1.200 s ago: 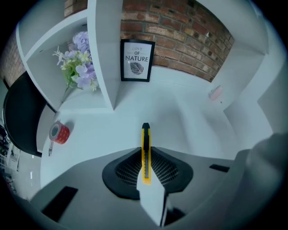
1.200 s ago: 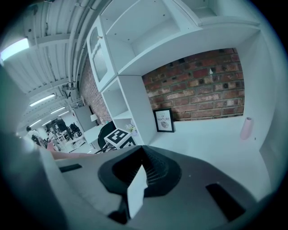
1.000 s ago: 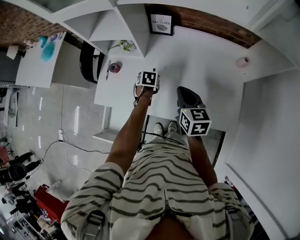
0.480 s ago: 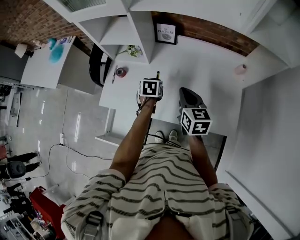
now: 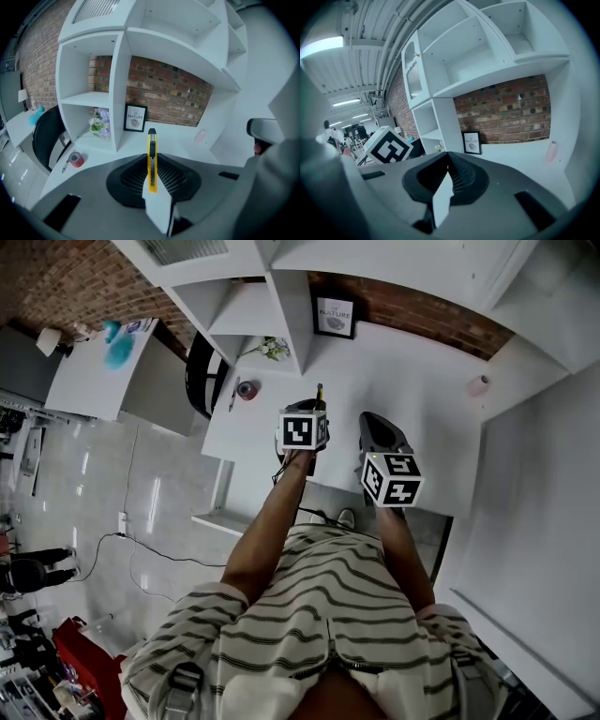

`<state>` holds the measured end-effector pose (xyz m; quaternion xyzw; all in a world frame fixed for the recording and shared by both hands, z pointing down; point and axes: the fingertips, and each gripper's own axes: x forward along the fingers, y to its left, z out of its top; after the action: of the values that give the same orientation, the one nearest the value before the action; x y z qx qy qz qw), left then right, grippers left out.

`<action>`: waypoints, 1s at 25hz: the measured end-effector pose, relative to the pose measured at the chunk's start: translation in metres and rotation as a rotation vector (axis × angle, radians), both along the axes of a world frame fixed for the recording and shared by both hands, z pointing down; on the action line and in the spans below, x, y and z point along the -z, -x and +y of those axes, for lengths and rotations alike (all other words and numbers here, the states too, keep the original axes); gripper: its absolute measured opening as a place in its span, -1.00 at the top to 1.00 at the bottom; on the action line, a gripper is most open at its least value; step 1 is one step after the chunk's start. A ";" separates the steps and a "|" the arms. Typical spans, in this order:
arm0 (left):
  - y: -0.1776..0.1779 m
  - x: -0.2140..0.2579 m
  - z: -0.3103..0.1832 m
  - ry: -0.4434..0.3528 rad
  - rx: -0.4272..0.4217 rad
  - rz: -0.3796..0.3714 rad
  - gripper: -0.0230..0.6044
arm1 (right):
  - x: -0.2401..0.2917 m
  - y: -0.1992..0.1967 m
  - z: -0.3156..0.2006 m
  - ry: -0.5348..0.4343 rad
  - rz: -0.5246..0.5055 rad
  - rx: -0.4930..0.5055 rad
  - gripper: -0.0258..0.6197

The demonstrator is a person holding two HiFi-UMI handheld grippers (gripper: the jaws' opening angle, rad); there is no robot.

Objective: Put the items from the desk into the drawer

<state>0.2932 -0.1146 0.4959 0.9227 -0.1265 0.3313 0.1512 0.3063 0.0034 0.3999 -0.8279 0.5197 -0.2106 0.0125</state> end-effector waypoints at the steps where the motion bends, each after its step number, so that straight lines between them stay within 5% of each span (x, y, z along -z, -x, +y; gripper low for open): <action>1: 0.001 0.006 0.001 -0.010 -0.002 0.016 0.72 | 0.001 0.001 0.000 -0.003 0.003 0.000 0.88; 25: 0.045 0.127 0.032 -0.212 0.012 0.365 0.72 | 0.035 0.023 -0.008 -0.062 0.102 0.023 0.89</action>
<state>0.2479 -0.0825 0.3686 0.9774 -0.1365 0.1427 0.0757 0.2838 -0.0048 0.3648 -0.8308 0.5354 -0.1518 0.0092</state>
